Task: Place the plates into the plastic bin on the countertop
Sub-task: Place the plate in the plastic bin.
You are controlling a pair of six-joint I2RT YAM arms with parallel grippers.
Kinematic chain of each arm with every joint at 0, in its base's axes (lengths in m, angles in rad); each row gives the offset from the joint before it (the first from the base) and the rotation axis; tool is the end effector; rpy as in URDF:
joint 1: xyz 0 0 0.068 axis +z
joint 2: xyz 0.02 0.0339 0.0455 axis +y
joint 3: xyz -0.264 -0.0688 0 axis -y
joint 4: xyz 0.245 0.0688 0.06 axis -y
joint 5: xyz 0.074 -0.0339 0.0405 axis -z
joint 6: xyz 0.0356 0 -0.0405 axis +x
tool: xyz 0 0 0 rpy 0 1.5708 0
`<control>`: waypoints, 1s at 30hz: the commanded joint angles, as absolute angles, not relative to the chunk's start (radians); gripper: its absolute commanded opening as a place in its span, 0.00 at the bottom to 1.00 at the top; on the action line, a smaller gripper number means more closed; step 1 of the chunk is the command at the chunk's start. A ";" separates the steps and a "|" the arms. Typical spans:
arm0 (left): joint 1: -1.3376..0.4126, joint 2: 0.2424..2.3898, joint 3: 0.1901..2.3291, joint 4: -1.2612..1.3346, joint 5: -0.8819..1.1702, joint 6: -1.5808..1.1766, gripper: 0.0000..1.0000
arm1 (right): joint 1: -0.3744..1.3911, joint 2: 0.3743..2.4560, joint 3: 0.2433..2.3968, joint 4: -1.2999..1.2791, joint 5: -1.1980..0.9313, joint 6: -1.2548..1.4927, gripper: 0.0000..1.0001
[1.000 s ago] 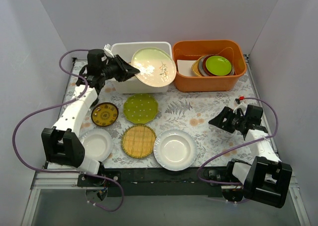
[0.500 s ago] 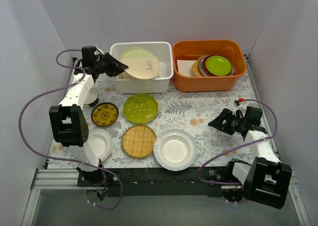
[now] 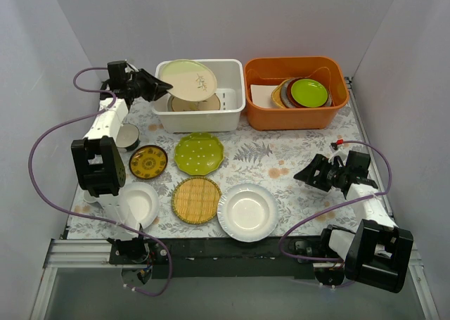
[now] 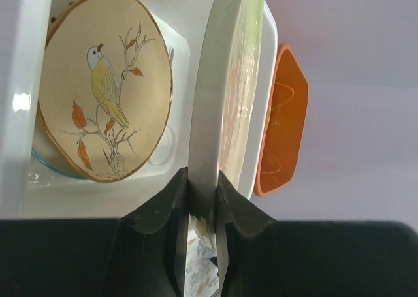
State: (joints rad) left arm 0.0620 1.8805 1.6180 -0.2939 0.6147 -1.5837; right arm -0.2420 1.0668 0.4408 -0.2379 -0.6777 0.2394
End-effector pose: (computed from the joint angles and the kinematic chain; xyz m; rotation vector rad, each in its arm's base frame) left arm 0.4406 0.0068 0.3049 -1.4652 1.9343 -1.4650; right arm 0.1920 -0.0244 0.1724 0.2598 2.3229 0.8158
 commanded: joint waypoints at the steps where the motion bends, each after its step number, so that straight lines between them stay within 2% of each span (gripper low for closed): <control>1: 0.064 1.887 1.709 -0.190 0.700 -1.606 0.00 | -0.244 1.068 0.430 -0.221 -0.698 0.229 0.74; 18: 0.060 2.014 1.766 -0.221 0.695 -1.545 0.00 | -0.242 1.074 0.413 -0.206 -0.704 0.238 0.74; 23: 0.035 2.083 1.862 -0.360 0.643 -1.430 0.00 | -0.242 1.078 0.411 -0.206 -0.706 0.241 0.74; 30: 0.032 2.138 1.890 -0.390 0.657 -1.421 0.00 | -0.244 1.086 0.407 -0.201 -0.704 0.241 0.74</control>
